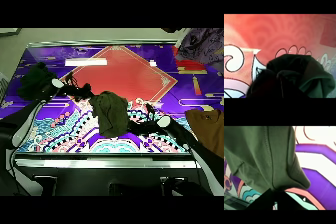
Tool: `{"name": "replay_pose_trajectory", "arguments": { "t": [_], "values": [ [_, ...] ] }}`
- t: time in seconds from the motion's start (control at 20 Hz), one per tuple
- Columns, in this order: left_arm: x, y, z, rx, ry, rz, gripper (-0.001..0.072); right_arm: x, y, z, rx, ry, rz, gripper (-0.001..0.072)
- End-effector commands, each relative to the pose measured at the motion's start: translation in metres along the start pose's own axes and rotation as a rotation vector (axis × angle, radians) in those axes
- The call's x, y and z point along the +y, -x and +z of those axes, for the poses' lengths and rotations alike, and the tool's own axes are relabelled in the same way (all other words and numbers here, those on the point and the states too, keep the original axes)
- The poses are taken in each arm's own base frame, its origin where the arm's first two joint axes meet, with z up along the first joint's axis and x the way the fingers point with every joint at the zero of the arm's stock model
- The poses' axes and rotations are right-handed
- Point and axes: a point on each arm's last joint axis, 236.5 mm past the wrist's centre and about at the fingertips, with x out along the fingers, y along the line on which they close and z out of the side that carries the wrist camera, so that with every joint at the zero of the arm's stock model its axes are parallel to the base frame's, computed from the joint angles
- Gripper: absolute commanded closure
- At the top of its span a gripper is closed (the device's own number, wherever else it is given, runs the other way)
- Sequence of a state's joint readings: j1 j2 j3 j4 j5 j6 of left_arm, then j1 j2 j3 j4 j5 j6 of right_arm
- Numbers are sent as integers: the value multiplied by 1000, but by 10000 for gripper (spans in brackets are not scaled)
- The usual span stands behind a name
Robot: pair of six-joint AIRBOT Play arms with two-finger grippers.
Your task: Fold the clothes and pants, and hang the long-sleeved shirts on hangers.
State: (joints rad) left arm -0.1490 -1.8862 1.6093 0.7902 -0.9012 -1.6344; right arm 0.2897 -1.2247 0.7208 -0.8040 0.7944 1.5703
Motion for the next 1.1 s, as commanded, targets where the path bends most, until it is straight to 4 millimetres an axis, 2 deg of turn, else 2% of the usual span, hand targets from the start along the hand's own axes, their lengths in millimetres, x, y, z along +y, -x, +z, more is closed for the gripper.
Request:
{"name": "replay_pose_trajectory", "arguments": {
  "t": [0.0,0.05,0.15,0.25,0.35,0.4,0.5,0.65,0.75,0.85,0.95,1.0,1.05],
  "values": [
    [-17,79,55,-175,-146,106,692,14,60,57,-180,200,-150,686],
    [-28,113,71,-246,-206,137,692,27,88,78,-251,271,-189,686],
    [-59,193,96,-402,-325,190,692,59,157,116,-413,415,-265,686],
    [-92,280,101,-562,-438,260,692,93,237,139,-591,512,-320,686],
    [-117,358,88,-705,-500,327,692,123,315,141,-761,563,-340,686],
    [-126,396,74,-770,-504,343,691,137,350,134,-837,580,-327,686],
    [-140,457,41,-864,-505,357,691,156,405,109,-950,617,-291,685],
    [-147,517,-15,-931,-464,345,691,166,466,61,-1083,637,-231,685],
    [-141,546,-46,-960,-430,363,691,169,498,35,-1167,649,-191,686],
    [-133,566,-63,-991,-400,386,691,175,518,23,-1237,633,-135,686],
    [-125,573,-67,-1000,-382,418,691,181,518,29,-1251,592,-93,686],
    [-121,566,-62,-984,-377,432,691,180,506,41,-1221,557,-88,686],
    [-113,551,-54,-945,-368,454,691,177,485,57,-1164,515,-99,685]
  ]
}}
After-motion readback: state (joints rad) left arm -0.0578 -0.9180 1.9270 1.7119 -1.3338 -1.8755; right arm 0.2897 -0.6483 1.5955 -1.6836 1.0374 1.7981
